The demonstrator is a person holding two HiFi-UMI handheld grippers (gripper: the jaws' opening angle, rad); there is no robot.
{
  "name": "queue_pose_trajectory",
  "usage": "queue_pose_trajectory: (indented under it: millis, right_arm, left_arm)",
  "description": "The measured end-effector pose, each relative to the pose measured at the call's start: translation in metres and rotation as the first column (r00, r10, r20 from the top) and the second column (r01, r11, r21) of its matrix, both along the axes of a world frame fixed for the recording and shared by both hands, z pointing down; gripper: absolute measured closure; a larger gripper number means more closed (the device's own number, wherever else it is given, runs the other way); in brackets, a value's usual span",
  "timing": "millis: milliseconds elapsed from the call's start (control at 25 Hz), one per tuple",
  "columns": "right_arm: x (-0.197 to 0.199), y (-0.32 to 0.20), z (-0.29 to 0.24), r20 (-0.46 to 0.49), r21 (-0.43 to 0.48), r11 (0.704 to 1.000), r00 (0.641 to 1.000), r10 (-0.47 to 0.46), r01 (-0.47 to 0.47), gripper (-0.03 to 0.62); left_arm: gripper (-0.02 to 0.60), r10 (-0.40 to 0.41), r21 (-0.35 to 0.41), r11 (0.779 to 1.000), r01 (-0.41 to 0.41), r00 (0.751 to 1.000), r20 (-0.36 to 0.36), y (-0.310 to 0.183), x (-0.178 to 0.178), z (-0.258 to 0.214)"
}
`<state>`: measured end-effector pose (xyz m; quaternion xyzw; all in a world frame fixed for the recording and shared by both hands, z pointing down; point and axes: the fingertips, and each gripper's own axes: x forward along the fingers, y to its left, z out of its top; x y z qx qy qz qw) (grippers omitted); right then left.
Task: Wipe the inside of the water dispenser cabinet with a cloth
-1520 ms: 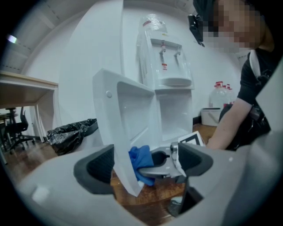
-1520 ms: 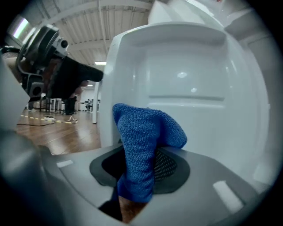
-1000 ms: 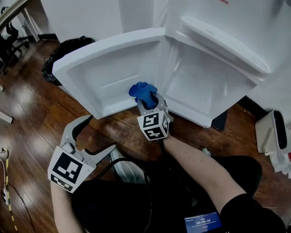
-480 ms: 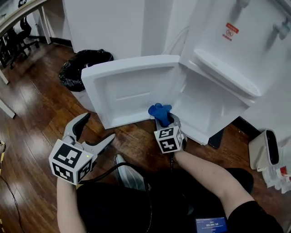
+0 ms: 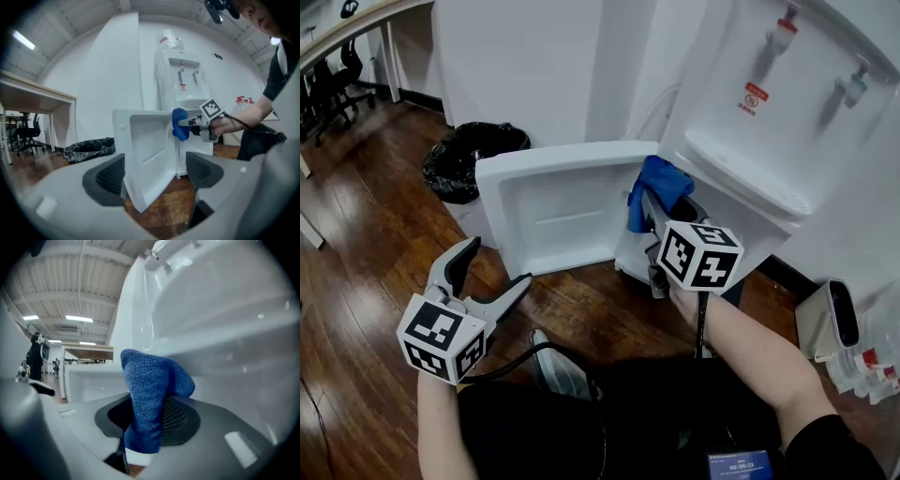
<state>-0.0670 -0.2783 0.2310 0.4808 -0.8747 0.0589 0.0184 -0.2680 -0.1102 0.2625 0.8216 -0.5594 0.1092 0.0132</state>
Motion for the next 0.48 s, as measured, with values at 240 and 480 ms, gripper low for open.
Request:
queue_pose_trajectory:
  millis: [240, 480]
  right_arm:
    - [-0.098, 0.064, -0.083, 0.044, 0.182, 0.959, 0.973, -0.228, 0.217, 0.45]
    - [-0.21, 0.116, -0.059, -0.059, 0.173, 0.885, 0.901, -0.43, 0.433, 0.45]
  left_arm:
    - [0.175, -0.155, 0.071, 0.984, 0.163, 0.982, -0.112, 0.008, -0.045, -0.028]
    - [0.258, -0.276, 0.318, 0.804, 0.502, 0.79, -0.548, 0.061, -0.122, -0.114]
